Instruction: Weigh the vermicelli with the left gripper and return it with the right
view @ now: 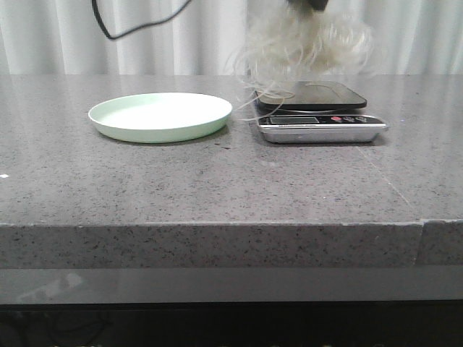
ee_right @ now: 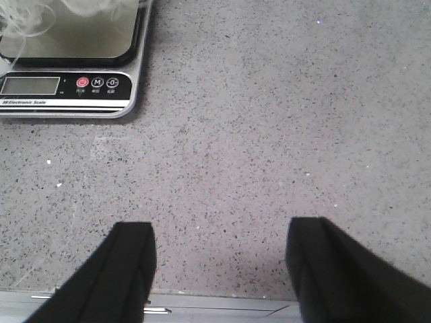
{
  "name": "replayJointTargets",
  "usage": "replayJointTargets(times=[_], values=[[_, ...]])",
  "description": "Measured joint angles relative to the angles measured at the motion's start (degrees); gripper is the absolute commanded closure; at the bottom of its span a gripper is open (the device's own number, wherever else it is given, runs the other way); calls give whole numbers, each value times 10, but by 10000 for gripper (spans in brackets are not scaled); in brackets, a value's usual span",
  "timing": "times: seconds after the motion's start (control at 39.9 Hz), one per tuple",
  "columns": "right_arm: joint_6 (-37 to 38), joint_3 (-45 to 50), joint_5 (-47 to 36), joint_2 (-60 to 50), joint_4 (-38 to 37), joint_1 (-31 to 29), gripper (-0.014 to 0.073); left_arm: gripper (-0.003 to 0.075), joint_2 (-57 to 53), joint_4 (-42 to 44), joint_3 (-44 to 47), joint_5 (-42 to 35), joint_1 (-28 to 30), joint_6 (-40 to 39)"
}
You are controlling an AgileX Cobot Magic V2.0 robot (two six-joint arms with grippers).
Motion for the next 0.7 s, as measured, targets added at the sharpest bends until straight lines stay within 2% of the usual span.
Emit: replayJointTargets(times=[0.08,0.15,0.43,0.7], values=[[0,0,0,0,0,0,55,314,9,0,0,8,0,0],[0,0,0,0,0,0,55,268,10,-1,-1,11,0,0],[0,0,0,0,0,0,55,270,-3,0,-10,23,-1,0],[0,0,0,0,0,0,55,282,-99,20,-45,46,-1,0]])
